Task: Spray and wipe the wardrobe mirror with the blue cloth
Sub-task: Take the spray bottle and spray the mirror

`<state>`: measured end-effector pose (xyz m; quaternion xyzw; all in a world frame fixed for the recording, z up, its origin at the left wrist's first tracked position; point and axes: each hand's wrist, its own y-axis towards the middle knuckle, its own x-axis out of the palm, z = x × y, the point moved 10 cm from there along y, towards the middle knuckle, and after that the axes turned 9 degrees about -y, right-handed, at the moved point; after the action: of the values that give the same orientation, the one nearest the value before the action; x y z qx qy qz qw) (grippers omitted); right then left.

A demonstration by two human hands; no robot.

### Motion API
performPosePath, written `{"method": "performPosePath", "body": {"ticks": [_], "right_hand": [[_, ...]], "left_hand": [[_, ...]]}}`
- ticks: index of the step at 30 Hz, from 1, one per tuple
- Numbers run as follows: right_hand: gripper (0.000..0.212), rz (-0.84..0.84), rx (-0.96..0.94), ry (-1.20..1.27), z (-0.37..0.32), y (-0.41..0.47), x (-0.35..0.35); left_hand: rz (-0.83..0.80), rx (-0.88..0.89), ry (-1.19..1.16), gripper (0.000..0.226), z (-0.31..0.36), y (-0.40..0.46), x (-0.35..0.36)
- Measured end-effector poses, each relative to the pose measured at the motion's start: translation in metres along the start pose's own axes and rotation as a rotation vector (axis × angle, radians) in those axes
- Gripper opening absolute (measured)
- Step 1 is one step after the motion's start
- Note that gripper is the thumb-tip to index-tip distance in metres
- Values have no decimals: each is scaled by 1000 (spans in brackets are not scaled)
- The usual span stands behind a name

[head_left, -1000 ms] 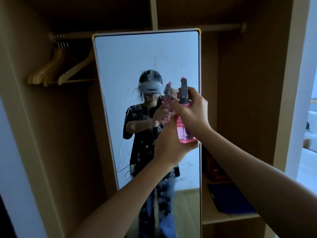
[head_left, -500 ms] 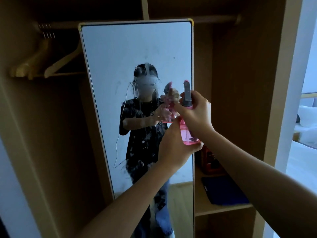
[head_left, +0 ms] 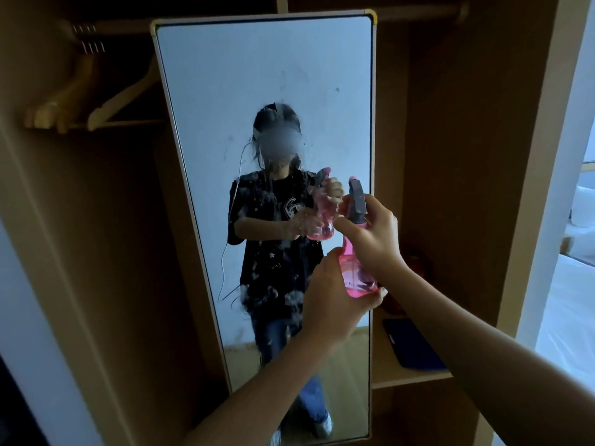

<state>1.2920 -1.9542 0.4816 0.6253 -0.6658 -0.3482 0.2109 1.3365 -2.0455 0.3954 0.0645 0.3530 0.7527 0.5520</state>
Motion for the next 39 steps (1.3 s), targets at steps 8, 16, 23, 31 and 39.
{"method": "performPosePath", "body": {"ticks": [8,16,23,31,39], "right_hand": [[20,27,2,-41,0,-14,2],[39,-100,-34,-120,-5,-21,22],[20,-118,-50,-89,-11,-27,45],[22,-145,6,-57,-9,-35,77],[29,-243,1,-17,-29,-49,113]], "left_hand": [[-11,-43,-17,60,-8,-11,0],[3,-69,-35,67,-15,-24,-4],[38,-92,-70,57,-23,-32,-27],[69,-92,-18,60,-31,-41,-56],[109,-92,14,51,-33,-53,-91]]}}
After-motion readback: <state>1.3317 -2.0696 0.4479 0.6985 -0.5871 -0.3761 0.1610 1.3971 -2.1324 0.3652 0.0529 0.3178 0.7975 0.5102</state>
